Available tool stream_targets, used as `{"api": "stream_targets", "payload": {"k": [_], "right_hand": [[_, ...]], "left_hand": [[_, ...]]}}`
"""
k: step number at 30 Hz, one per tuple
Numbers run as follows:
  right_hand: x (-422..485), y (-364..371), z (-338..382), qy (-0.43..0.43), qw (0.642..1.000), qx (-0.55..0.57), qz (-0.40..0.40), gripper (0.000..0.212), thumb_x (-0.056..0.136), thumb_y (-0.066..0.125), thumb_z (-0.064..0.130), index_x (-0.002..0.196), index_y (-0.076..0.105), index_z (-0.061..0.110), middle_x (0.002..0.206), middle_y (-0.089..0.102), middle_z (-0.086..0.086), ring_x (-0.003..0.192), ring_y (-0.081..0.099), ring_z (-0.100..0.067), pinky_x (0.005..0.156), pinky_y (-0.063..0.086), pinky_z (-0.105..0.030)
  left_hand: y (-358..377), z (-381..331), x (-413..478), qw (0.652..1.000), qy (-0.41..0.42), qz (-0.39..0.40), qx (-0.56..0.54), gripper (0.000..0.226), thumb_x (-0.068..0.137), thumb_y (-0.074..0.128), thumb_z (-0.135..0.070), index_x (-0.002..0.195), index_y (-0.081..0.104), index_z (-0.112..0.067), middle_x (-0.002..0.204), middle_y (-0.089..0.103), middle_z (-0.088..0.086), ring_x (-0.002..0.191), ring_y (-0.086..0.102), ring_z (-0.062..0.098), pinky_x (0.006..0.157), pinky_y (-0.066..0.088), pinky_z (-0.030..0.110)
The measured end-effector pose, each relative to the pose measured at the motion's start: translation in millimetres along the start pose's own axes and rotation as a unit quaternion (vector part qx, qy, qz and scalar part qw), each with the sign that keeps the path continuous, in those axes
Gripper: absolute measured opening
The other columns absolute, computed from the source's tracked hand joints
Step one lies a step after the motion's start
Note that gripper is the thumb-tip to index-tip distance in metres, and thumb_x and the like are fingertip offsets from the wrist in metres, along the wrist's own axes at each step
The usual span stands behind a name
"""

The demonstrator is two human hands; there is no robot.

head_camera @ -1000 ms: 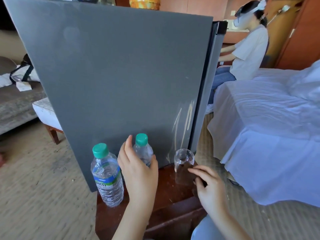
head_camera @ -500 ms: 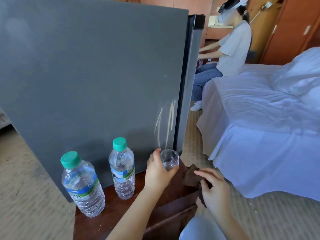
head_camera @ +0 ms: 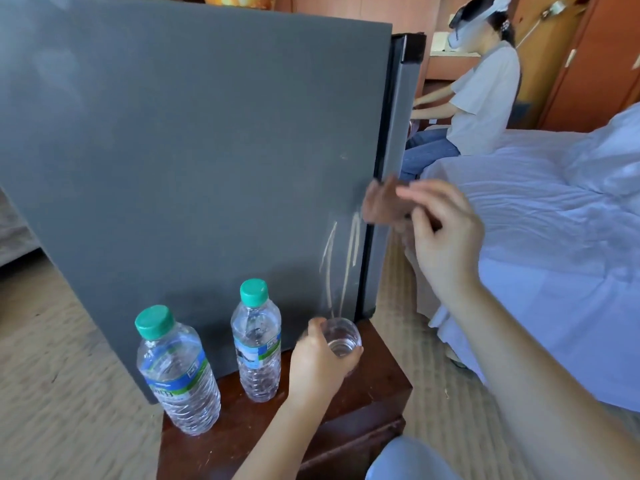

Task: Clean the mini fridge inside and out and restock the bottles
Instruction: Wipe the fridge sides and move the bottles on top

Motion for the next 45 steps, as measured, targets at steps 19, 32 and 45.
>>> {"api": "stream_targets", "payload": {"k": [19,32,45], "right_hand": [[-187.3,83.8,-56.0,0.204,0.925,-0.074,0.311,0.036,0.08,0.058,-0.008,0.087,0.077,0.023,0.104,0.061,0.011,0.097,0.062,-0.014,0.078,0.047,-0.022],[-21.9,70.2,25.6,-0.05,0.999,0.003,0.013,0.033,0.085,0.053,-0.005,0.102,0.075,0.012,0.104,0.063,-0.008,0.098,0.06,-0.023,0.088,0.048,-0.026],[-185.0,86.6,-37.9,0.062,0.921,-0.063,0.379,0.025,0.083,0.068,0.004,0.095,0.077,0.024,0.094,0.06,0.006,0.098,0.053,-0.016,0.076,0.053,-0.034]], "left_hand": [[-6.8,25.3,-30.8,0.999,0.022,-0.03,-0.027,0.078,0.067,0.079,-0.049,0.131,0.045,-0.019,0.122,0.056,-0.005,0.113,0.055,0.014,0.091,0.042,0.021],[-8.3,29.3,-29.8,0.998,0.024,-0.023,-0.052,0.079,0.066,0.078,-0.053,0.13,0.044,-0.022,0.122,0.056,-0.009,0.113,0.054,0.01,0.092,0.044,0.02],[-14.3,29.5,-40.0,0.999,0.017,-0.049,-0.016,0.078,0.064,0.079,-0.052,0.127,0.047,-0.018,0.116,0.055,-0.007,0.108,0.054,0.009,0.086,0.041,0.016]]}}
Point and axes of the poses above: each hand's wrist, its own x-axis towards the middle knuckle, its own y-axis out of the palm, z = x × y, the point moved 1 cm from there along x, towards the middle knuckle
